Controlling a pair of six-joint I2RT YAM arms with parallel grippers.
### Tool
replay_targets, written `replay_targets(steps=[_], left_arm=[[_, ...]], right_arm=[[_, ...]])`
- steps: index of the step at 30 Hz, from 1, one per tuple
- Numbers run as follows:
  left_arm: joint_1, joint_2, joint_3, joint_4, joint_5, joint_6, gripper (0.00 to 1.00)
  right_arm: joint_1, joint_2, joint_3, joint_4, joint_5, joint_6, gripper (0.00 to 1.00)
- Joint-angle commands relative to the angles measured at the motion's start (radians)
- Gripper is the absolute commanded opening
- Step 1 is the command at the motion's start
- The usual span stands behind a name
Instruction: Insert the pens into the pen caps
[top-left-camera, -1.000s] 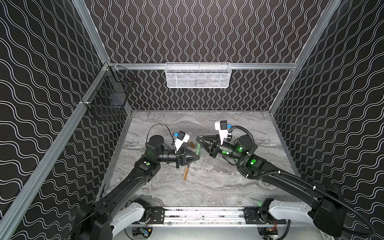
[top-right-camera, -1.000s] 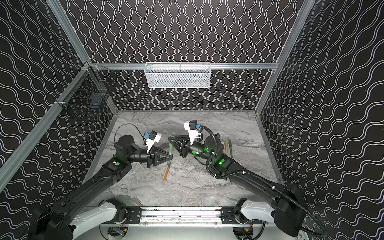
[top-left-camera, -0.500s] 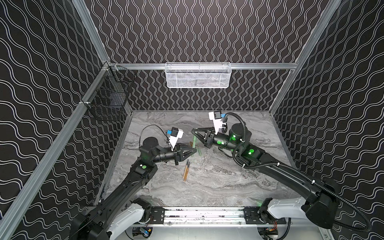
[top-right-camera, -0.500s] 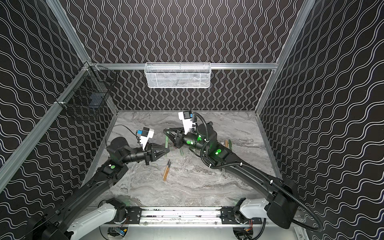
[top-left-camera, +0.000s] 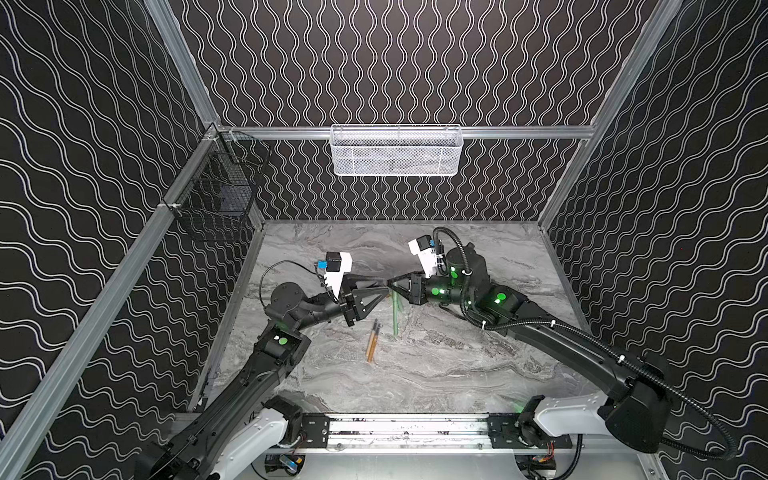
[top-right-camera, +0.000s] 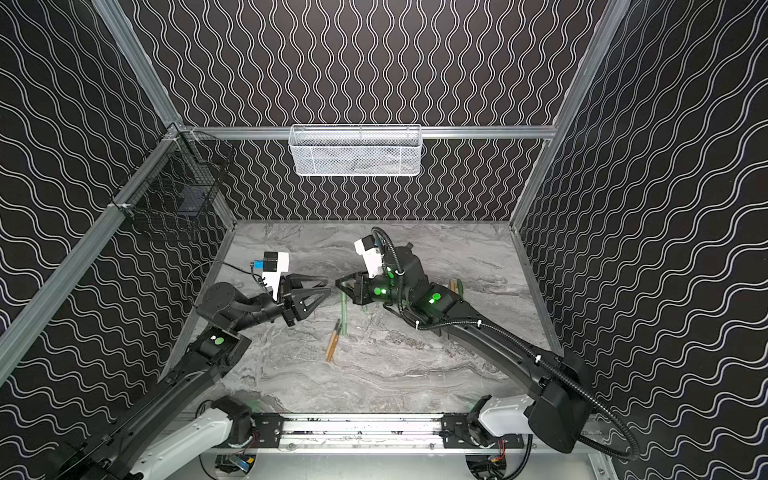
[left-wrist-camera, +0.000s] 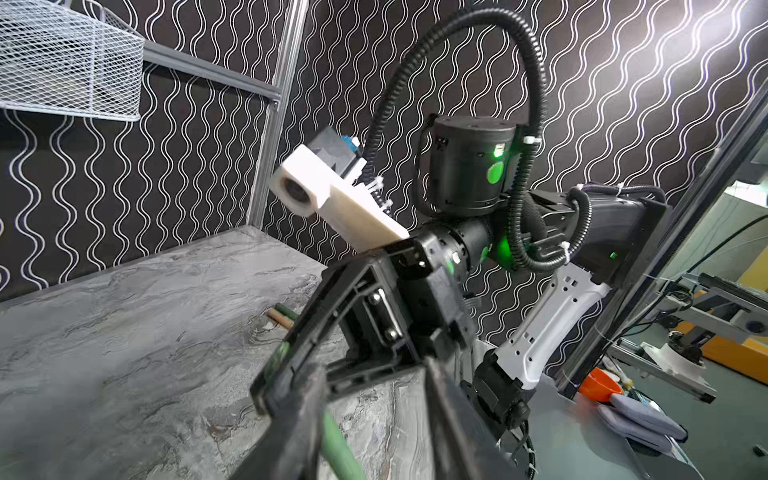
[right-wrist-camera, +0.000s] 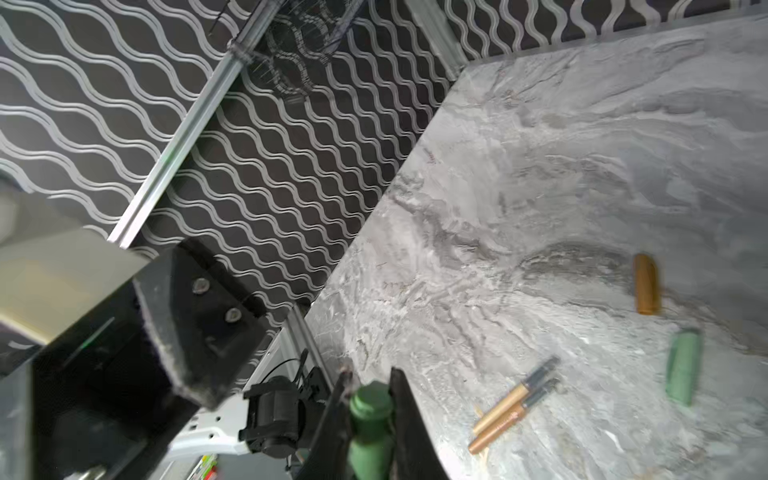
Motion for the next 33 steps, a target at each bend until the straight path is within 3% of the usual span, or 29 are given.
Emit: replay_targets(steps=[1,3,6,11,14,23,28,33], left_arm=[[0.0,-0.015,0.004,0.008,-0.008,0.01,0.59],[0.0,-0.033,0.009,-0.049,-0.015,0.024,0.69],[0.0,-0.055,0.039,-0.184,-0.014,0.057,0.98],[-0.001,-0.098,0.118,-0.52,-0.044,0.174,0.99],[0.001,-0.145,0.129,-0.632,-0.09,0.225,0.99],[0.001,-0.169,0.134,-0.699,-0.13,0.25,0.99],[0.0,-0.167,0.138,-0.703,-0.131,0.252,0.99],[0.001,-0.167,0.134,-0.709,-0.136,0.25,0.99]], right_arm=[[-0.038,0.0,-0.007,-0.041,0.019,0.001,0.0],[-0.086,0.008,-0.019,-0.075,0.026,-0.027,0.0],[-0.191,0.035,-0.033,-0.169,0.049,-0.097,0.0],[-0.364,0.133,-0.038,-0.305,0.176,-0.262,0.0],[-0.44,0.252,0.015,-0.39,0.266,-0.35,0.0],[-0.514,0.509,0.199,-0.543,0.507,-0.461,0.0],[-0.563,0.652,0.295,-0.614,0.543,-0.473,0.0],[-0.594,0.696,0.32,-0.614,0.57,-0.48,0.0]])
